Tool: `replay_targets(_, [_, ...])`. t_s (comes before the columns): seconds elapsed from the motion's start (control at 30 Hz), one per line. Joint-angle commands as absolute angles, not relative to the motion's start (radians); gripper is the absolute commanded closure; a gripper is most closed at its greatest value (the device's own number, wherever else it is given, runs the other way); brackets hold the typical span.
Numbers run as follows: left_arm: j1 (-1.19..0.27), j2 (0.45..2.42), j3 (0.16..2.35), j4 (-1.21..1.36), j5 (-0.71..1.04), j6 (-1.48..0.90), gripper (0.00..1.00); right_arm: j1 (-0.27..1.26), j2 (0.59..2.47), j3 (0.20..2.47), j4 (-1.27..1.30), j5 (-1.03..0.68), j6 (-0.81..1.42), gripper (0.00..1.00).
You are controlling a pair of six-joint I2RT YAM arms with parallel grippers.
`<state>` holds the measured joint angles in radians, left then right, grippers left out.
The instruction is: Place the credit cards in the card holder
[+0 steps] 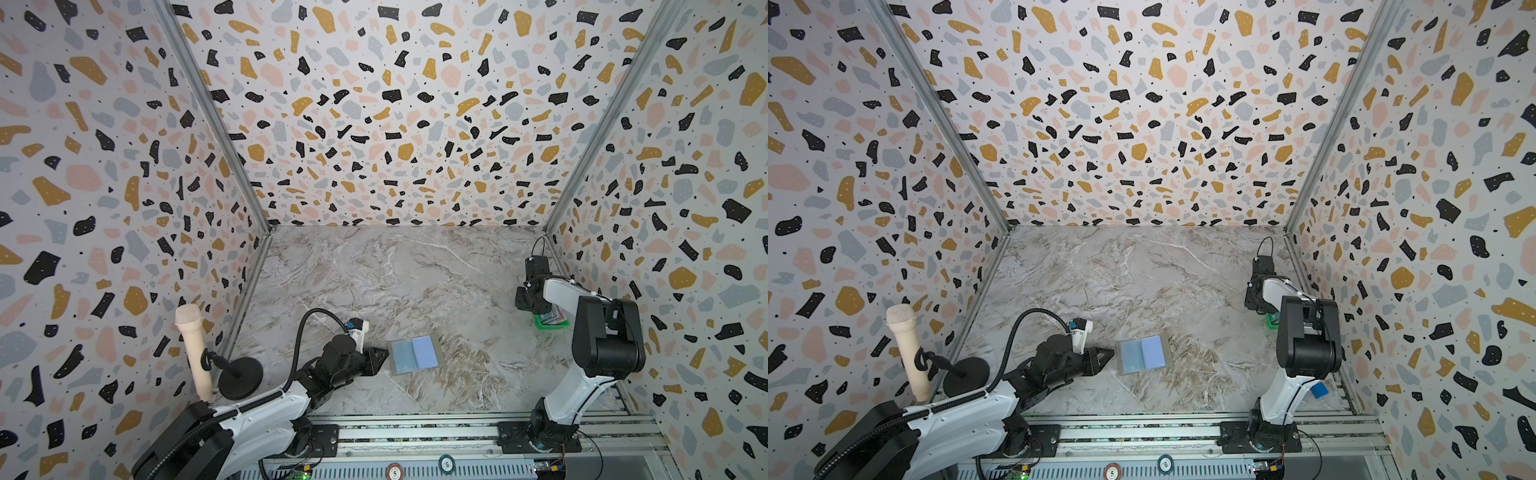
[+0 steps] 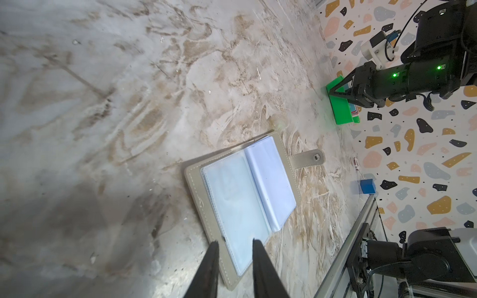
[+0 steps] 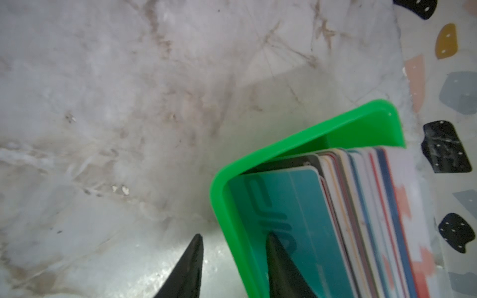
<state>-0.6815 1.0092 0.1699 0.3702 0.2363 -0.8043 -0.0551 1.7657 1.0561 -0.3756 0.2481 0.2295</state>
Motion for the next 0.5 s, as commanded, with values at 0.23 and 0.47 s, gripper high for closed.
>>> replay_targets(0.23, [-0.676,1.016,0.169,0.419,0.274,-0.795,0.74,0.045,1.813,1.127,-0.441,0.235,0.253,0.93])
replay_targets(0.47, [-0.676,1.025,0.197,0.454,0.283,-0.811,0.74,0.247,1.861,1.243,-0.439,0.189,0.328,1.00])
